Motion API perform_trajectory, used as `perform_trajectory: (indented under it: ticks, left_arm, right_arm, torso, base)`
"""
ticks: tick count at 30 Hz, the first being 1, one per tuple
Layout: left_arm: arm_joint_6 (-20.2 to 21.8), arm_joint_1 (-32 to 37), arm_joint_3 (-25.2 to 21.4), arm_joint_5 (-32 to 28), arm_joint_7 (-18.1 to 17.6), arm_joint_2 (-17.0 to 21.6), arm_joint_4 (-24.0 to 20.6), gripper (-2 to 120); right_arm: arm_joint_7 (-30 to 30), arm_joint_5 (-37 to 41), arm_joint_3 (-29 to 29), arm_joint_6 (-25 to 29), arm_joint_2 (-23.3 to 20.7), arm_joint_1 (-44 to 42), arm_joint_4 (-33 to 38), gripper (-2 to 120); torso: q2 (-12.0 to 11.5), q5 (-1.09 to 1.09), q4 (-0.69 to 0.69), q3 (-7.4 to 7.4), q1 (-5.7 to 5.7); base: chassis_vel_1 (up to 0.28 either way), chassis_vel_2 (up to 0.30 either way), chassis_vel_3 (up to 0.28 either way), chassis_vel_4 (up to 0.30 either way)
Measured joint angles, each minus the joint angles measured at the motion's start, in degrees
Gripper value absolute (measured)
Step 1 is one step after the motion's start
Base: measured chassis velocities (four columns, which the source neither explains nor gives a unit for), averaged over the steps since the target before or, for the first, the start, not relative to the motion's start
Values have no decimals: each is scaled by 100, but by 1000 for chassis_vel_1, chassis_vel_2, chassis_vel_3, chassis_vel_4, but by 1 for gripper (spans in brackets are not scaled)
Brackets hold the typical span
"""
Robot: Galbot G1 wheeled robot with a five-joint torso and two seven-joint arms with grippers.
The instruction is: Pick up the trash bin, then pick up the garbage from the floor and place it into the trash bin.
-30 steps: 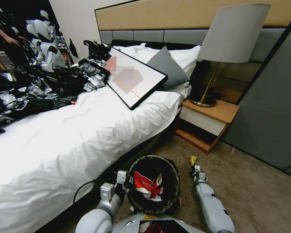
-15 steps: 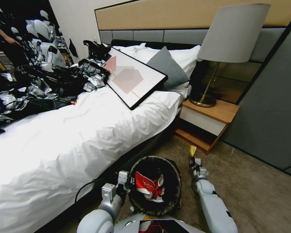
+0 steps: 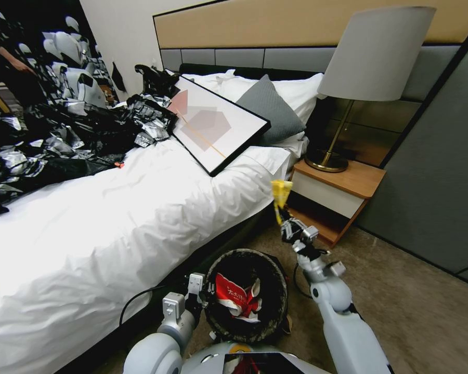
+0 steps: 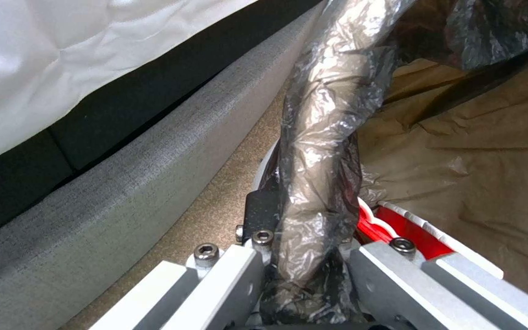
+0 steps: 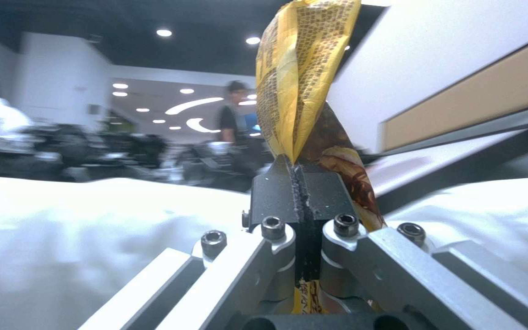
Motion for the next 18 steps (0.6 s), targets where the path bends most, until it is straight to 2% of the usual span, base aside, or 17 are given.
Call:
perform_trajectory:
  ticks: [8,18]
  left_arm:
    - [2,-23,-10,-3,0,-18,19,0]
    - [4,-60,-52,-28,2,-30,42,0]
  right_arm:
    - [-193,-201,-460,204,-572,-704,-118,0]
    - [-370,-545,-593,485,-598,-969,-517,0]
  torso:
    - [0,0,1,0,0]
    - [0,0,1,1,1]
  base:
    - [0,0,0,0]
    - [0,0,0,0]
